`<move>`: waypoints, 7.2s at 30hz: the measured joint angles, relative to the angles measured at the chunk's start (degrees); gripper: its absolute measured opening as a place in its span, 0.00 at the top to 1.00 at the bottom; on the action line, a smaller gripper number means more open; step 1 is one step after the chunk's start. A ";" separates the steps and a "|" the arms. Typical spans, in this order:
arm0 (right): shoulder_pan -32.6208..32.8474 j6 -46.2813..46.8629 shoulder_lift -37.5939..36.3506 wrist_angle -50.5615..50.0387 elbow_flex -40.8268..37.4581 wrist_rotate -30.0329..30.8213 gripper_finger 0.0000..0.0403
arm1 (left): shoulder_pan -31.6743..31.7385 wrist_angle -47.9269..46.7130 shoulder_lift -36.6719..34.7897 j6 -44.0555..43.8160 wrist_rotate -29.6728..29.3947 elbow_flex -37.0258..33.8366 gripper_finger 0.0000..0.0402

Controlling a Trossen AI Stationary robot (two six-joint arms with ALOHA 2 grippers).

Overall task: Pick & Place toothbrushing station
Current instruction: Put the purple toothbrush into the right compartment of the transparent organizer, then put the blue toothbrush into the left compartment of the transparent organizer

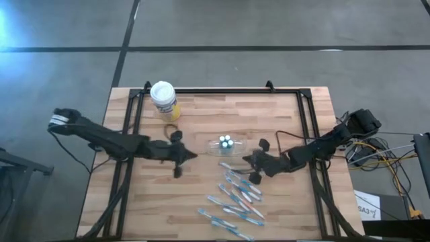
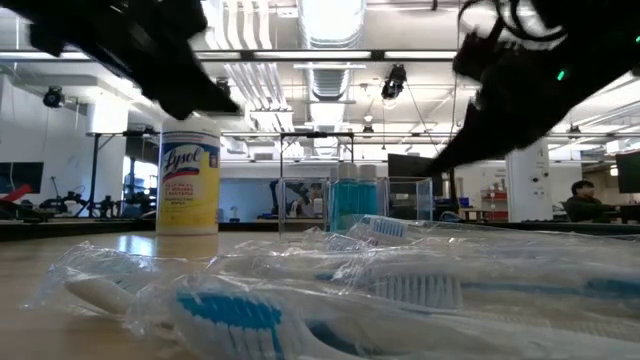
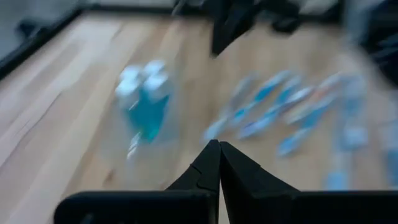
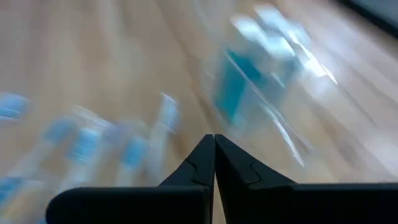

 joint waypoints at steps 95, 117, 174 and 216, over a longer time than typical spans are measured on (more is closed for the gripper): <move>-5.57 7.85 23.91 -56.11 40.43 -22.83 0.98 | -3.18 7.42 -29.77 1.29 8.67 -23.62 0.96; 1.26 -20.76 -4.87 -8.55 26.66 -8.46 0.98 | -3.18 9.64 -29.79 -0.68 8.53 -23.53 0.97; -15.31 -23.03 13.24 56.91 -12.94 -0.12 0.98 | -3.18 10.34 -29.77 -2.35 6.01 -23.60 0.98; -15.35 -13.59 13.49 53.90 -12.94 -2.49 0.76 | -3.18 10.25 -29.77 -2.43 6.02 -23.62 0.96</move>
